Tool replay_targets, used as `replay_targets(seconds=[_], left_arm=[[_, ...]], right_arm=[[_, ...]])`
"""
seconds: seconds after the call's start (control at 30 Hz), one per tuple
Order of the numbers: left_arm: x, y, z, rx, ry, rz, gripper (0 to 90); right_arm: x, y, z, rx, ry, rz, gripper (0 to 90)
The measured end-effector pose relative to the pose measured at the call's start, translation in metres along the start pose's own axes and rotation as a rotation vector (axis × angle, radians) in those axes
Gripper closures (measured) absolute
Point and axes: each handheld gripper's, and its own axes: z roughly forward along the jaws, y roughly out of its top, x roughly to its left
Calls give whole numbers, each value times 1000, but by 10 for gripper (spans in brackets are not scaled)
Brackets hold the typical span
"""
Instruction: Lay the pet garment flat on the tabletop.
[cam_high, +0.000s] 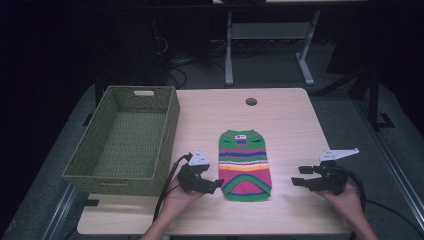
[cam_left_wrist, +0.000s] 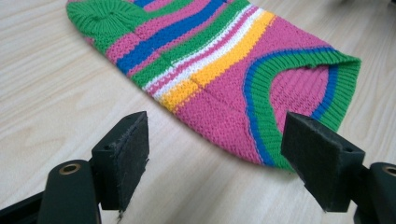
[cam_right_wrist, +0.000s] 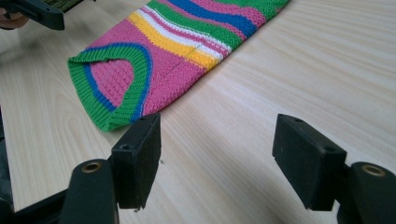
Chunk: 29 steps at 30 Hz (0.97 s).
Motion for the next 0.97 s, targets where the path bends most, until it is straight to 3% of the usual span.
replay_targets(seconds=[0.3,0.5,0.63,0.77,0.83,0.9,0.97], left_arm=[[-5,-9,-6,1,8,10,223],[-12,-18,-13,-14,5,22,222],[-13,-26,-18,-20,-10,2,219],[-21,-36,-24,-12,-4,0,219],[-22,-37,-25,-15,-6,-3,219],[-24,-33,-29,-39,11,29,219],[-23,-32,-29,-53,8,18,219]], right_arm=[[4,-14,-10,-39,-4,35,314],[9,-21,-15,-60,-19,25,304],[17,-29,-19,-59,-52,7,293],[23,-35,-23,-102,-23,25,284],[27,-39,-26,-119,-25,24,282],[30,-46,-29,-134,-31,33,282],[30,-51,-30,-155,-28,40,282]])
